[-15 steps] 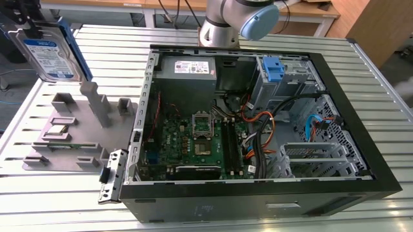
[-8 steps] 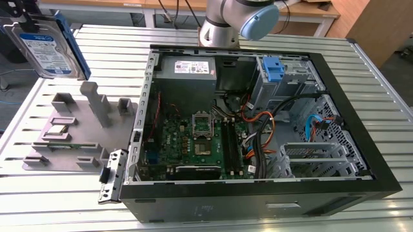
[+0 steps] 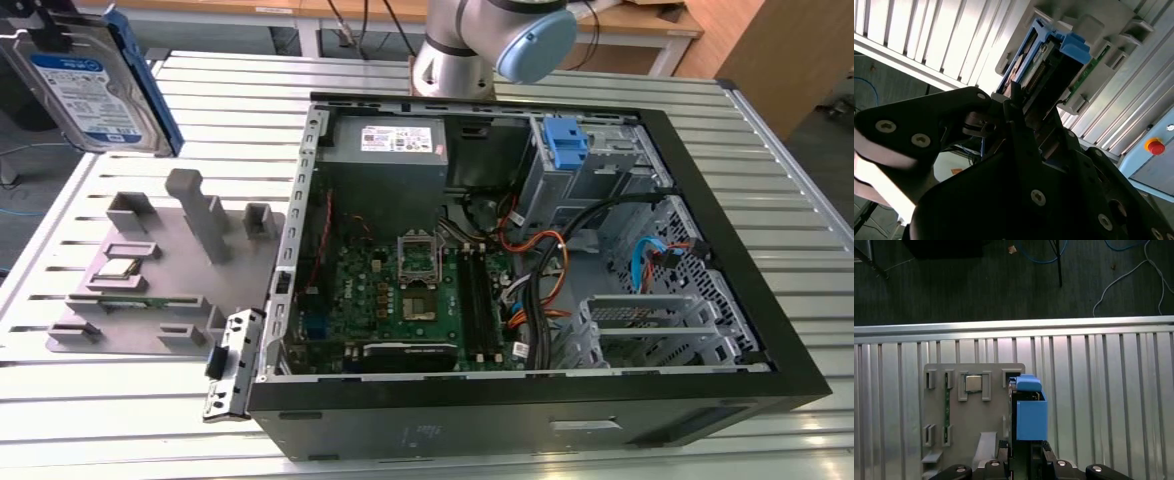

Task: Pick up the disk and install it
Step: 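Pick up the disk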

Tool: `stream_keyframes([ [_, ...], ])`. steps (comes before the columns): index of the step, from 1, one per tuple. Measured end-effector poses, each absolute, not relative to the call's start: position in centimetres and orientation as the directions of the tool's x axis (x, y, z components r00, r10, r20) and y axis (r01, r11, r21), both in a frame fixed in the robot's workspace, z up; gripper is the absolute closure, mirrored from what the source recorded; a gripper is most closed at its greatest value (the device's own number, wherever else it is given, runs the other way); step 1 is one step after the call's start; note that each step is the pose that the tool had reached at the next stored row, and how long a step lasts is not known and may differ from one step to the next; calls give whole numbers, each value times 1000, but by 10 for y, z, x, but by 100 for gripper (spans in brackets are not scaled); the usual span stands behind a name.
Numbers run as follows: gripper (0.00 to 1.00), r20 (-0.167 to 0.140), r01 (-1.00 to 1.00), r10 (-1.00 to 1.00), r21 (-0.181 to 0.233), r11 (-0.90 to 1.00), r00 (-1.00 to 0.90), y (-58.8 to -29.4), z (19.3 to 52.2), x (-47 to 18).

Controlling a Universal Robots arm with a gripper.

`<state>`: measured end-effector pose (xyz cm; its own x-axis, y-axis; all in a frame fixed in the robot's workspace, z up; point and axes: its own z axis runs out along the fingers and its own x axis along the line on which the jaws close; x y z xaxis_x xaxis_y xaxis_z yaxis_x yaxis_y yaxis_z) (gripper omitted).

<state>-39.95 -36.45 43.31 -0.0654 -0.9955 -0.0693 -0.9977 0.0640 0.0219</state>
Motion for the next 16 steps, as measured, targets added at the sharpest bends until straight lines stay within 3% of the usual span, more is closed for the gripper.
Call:
stream_keyframes([
  [16, 65, -75, -998, -995, 22, 64, -65, -365, 460, -400],
])
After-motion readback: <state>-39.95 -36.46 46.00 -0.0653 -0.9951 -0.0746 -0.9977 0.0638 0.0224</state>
